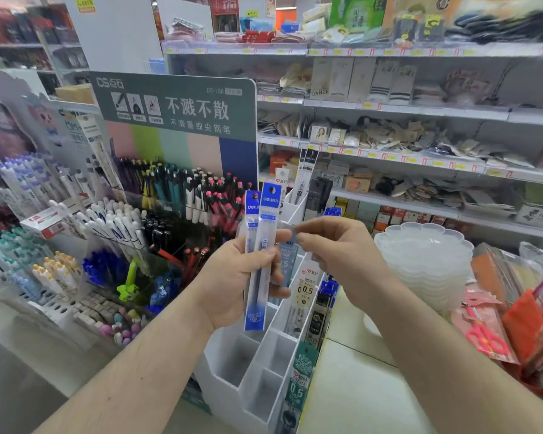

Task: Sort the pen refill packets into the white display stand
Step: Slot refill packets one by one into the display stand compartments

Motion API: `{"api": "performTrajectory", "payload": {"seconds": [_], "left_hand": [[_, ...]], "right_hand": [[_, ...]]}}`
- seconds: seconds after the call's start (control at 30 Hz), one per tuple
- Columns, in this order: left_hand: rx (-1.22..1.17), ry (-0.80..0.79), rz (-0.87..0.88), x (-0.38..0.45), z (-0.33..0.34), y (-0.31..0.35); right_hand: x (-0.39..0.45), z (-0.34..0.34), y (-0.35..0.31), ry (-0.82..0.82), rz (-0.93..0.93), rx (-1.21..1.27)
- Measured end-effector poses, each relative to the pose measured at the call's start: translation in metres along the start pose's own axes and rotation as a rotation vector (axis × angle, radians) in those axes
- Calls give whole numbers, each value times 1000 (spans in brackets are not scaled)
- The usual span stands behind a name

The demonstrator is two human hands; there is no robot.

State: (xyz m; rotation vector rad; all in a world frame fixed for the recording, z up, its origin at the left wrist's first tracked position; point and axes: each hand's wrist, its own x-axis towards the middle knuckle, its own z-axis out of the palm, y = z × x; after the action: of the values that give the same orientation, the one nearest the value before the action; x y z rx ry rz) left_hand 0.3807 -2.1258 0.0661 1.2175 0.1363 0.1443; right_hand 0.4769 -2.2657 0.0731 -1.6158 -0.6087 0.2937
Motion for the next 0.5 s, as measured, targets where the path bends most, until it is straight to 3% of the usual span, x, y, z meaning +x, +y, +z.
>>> {"api": "performTrajectory", "payload": {"seconds": [0.3, 0.5], "left_hand": [[44, -67, -85, -1, -3, 1], [164, -89, -181, 2, 4, 1]], "right_hand": [[2, 20, -16, -229, 29, -79], [-1, 14, -12, -224, 60, 7]]}}
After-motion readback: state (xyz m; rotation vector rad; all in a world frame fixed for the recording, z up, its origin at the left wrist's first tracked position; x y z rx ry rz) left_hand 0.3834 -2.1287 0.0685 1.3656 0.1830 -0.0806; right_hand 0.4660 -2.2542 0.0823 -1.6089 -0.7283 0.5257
